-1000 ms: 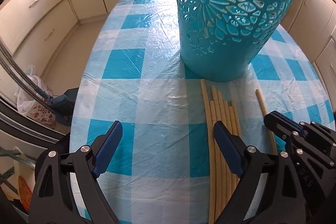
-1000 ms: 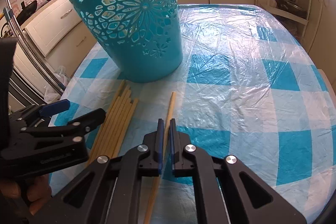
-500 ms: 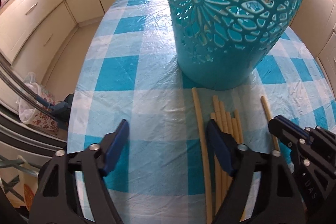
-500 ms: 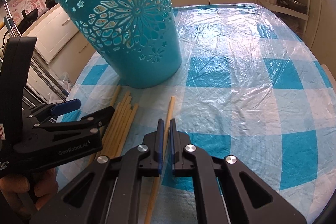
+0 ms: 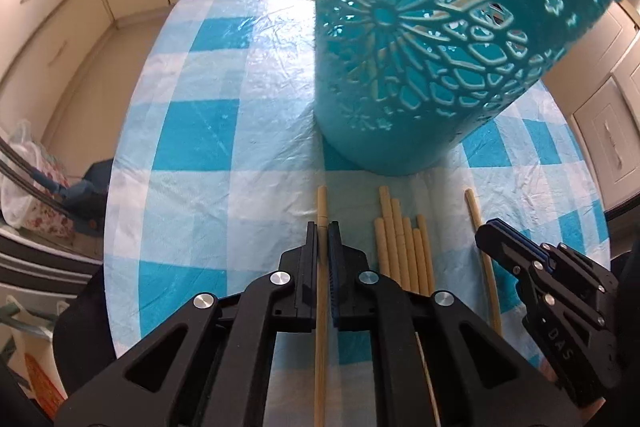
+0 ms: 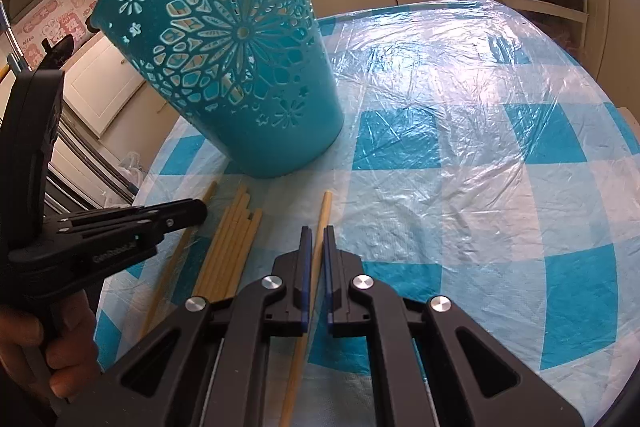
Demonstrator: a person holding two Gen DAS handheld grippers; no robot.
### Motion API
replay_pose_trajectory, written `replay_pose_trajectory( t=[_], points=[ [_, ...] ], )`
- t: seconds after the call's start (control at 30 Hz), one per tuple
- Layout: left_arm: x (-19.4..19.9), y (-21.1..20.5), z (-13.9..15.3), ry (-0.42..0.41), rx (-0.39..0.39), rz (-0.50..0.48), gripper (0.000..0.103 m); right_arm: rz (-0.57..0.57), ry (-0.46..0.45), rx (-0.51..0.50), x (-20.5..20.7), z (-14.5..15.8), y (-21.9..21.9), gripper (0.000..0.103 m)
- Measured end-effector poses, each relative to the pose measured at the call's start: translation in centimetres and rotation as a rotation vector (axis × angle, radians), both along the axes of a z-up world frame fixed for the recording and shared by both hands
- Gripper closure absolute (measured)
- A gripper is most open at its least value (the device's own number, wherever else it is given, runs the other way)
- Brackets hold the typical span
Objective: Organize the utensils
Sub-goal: 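Return to the chopstick bundle and grasp one chopstick with each tool, then raise the left tool's chopstick over the basket, lower it in and open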
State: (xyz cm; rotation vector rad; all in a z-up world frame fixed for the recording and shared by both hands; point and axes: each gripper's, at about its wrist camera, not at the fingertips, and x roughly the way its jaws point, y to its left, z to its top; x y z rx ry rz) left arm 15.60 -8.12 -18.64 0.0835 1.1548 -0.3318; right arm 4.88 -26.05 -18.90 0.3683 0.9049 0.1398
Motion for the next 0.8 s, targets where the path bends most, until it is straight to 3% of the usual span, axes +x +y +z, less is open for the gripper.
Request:
replay_pose_trajectory(
  t=[0.17,0.4,0.6,0.7,0.8],
  points=[
    [-1.5,1.7,2.5,-0.012,-0.041,-0.012,0.098,0.002,-0.003,-0.001,0.0,0.1,0.1,0.096],
    [-4.8,2.8,8.9,-0.071,-0.161,-0.049,0.098,0.000,-0.003,0.005,-0.1,0.1,0.0,0.096],
    [-6.0,2.5,18.2,-0.263,-0.297,-0.081,0.098,-0.001,-0.004,0.004,-0.1,0.1,0.0,0.096],
    [-5.8,1.2,22.5,-0.448,-0.301,-0.065,0.098,-0.002,-0.004,0.006,-0.1,0.0,0.1,0.096],
    [-4.8,-0.1,24.7,-0.573,-0.334,-0.028,0.098,-0.002,-0.004,0.006,-0.1,0.1,0.1,0.096]
  ],
)
